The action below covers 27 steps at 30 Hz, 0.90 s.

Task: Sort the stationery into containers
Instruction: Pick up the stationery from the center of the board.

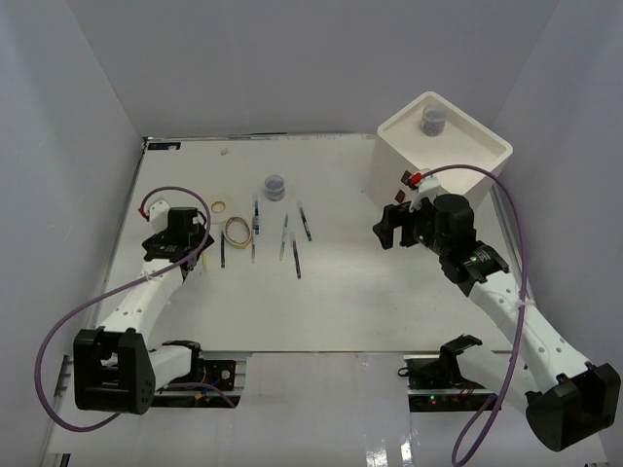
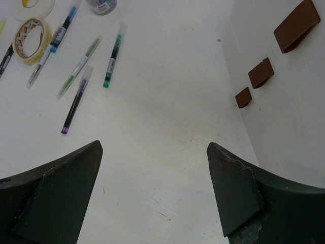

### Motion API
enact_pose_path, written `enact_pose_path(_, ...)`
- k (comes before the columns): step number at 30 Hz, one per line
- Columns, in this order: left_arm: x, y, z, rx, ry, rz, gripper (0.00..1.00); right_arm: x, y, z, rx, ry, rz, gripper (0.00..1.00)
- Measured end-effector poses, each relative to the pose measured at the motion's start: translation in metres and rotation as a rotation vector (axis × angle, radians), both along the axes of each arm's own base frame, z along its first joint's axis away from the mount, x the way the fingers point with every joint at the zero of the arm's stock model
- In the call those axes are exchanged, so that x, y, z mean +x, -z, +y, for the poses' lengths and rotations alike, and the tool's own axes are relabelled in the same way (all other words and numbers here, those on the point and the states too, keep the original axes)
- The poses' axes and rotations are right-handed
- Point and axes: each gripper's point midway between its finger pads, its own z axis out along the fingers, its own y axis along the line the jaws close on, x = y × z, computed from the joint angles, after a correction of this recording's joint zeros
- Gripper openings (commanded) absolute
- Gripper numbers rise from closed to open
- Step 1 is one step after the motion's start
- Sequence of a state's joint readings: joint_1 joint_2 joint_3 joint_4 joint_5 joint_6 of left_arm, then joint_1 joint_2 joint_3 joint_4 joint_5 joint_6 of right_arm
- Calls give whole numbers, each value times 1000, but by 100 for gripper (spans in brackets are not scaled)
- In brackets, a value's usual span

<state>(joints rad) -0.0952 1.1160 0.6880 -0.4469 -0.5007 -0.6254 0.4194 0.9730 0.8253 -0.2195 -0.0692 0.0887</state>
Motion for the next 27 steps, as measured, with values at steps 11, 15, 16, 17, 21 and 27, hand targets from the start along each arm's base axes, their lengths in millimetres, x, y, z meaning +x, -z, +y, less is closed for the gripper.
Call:
enact_pose_path(11,30,16,21,3,-39,-17,97,-13,-14,2,56,-41,-91,90)
enact_pose_path(15,38,28,19,-1,-22,17,95,-15,-8,3,54,-49,-78,90)
enact_pose_path(16,39,31,19,-2,-20,27,94,-15,-8,4,55,-53,-78,90)
enact_pose_path(17,41,34,18,-1,-17,36,94,-16,-9,4,57,-56,-78,90)
enact_pose_path(21,44,43,18,-1,-13,61,89,-16,-8,5,55,-63,-78,90)
enact_pose_path(27,46,53,18,0,-12,96,68,-14,0,5,41,-66,-69,90)
